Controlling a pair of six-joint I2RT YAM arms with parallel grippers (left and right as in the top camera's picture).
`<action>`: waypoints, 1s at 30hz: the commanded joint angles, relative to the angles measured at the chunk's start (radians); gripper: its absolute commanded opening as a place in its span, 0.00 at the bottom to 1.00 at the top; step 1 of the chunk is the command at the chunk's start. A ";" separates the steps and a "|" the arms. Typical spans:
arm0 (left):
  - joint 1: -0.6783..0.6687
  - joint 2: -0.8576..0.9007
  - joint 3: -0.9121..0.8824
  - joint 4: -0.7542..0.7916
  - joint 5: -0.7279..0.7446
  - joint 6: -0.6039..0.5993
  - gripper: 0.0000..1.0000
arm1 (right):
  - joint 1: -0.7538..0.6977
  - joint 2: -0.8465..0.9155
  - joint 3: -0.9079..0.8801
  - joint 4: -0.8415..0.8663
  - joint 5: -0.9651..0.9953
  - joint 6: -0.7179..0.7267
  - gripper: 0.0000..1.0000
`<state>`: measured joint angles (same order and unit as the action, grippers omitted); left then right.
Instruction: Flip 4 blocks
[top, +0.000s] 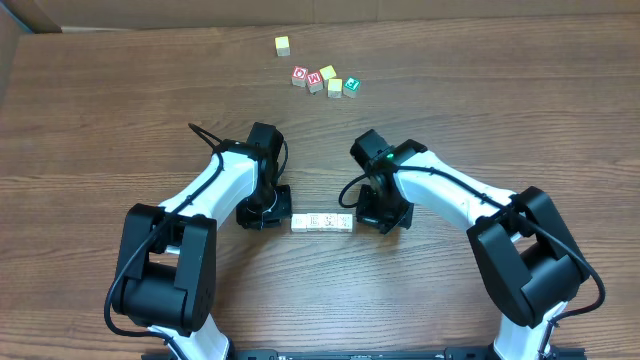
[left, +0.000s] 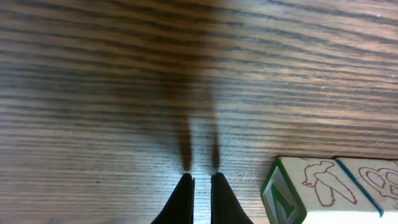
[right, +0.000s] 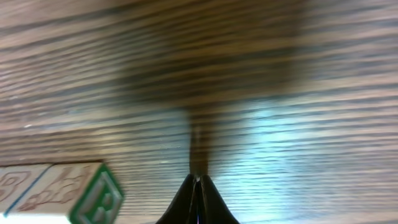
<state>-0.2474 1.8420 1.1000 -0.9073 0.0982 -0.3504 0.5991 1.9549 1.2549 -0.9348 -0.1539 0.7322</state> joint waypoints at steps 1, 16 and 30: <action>-0.002 0.015 -0.005 0.003 0.042 0.051 0.04 | 0.012 -0.027 0.014 0.013 -0.005 -0.007 0.04; -0.002 0.014 -0.003 0.004 0.079 0.093 0.04 | 0.015 -0.027 0.014 0.040 -0.005 -0.007 0.04; -0.002 0.014 -0.003 0.031 0.089 0.092 0.04 | 0.011 -0.027 0.061 -0.005 -0.022 -0.008 0.04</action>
<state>-0.2474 1.8423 1.1000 -0.8780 0.1654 -0.2802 0.6106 1.9549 1.2808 -0.9428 -0.1593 0.7288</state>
